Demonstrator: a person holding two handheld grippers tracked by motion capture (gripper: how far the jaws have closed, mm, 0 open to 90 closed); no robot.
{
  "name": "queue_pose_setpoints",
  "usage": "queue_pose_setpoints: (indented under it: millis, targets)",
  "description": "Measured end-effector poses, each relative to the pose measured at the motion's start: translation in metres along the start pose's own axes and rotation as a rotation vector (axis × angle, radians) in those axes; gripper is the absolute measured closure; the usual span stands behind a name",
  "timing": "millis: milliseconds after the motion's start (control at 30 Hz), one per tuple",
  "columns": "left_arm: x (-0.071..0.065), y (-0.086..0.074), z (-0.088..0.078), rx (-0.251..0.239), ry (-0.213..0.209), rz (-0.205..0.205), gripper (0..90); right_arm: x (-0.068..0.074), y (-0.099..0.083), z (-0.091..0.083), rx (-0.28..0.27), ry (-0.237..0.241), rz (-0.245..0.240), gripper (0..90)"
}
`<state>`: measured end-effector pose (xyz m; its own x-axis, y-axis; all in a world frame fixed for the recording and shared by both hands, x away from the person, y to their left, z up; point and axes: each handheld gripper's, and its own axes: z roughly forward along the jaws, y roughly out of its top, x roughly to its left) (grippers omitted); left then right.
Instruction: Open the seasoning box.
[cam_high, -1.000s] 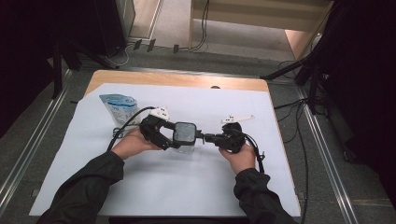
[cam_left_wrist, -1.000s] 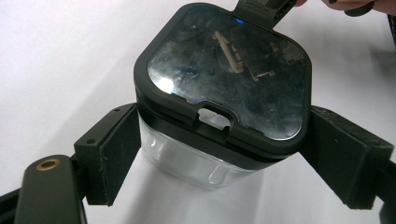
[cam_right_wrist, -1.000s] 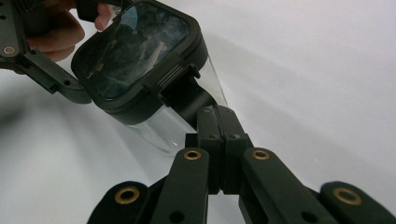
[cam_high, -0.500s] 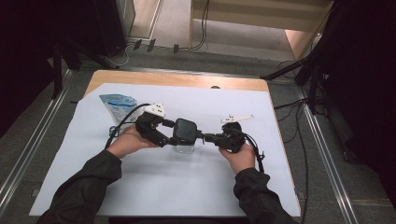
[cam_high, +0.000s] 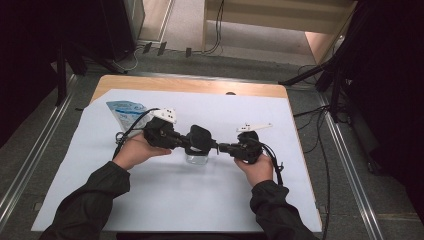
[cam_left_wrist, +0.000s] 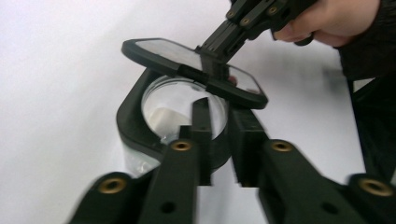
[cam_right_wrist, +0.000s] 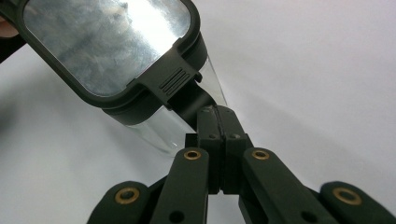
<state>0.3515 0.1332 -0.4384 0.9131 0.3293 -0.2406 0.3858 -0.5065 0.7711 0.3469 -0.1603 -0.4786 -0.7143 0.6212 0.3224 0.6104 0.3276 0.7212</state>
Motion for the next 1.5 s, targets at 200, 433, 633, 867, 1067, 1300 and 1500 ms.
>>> queue_pose_setpoints:
  millis: [200, 433, 633, 867, 1067, 1300, 1500]
  targets:
    - [-0.006, 0.010, 0.001, -0.009, -0.001, -0.017, 89.1, 0.001, -0.001, 0.000, -0.006, 0.000, 0.019, 90.0]
    - [-0.008, 0.016, 0.013, 0.006, 0.006, -0.035, 89.5, 0.002, -0.005, 0.001, -0.025, -0.017, 0.019, 90.0]
    - [-0.010, 0.022, 0.019, -0.010, -0.014, -0.023, 89.8, 0.003, -0.006, 0.001, -0.037, -0.024, 0.028, 90.0]
    - [-0.013, 0.027, 0.028, -0.007, -0.003, -0.002, 89.2, 0.004, -0.008, 0.002, -0.055, -0.031, 0.045, 90.0]
    - [-0.011, 0.031, 0.036, -0.005, -0.012, -0.023, 89.3, 0.004, -0.009, 0.003, -0.065, -0.036, 0.043, 90.0]
    - [-0.011, 0.034, 0.046, -0.007, -0.012, -0.017, 89.3, 0.006, -0.010, 0.003, -0.067, -0.056, 0.035, 90.0]
    - [-0.010, 0.034, 0.051, 0.001, -0.008, -0.020, 89.3, 0.007, -0.010, 0.003, -0.071, -0.063, 0.033, 90.0]
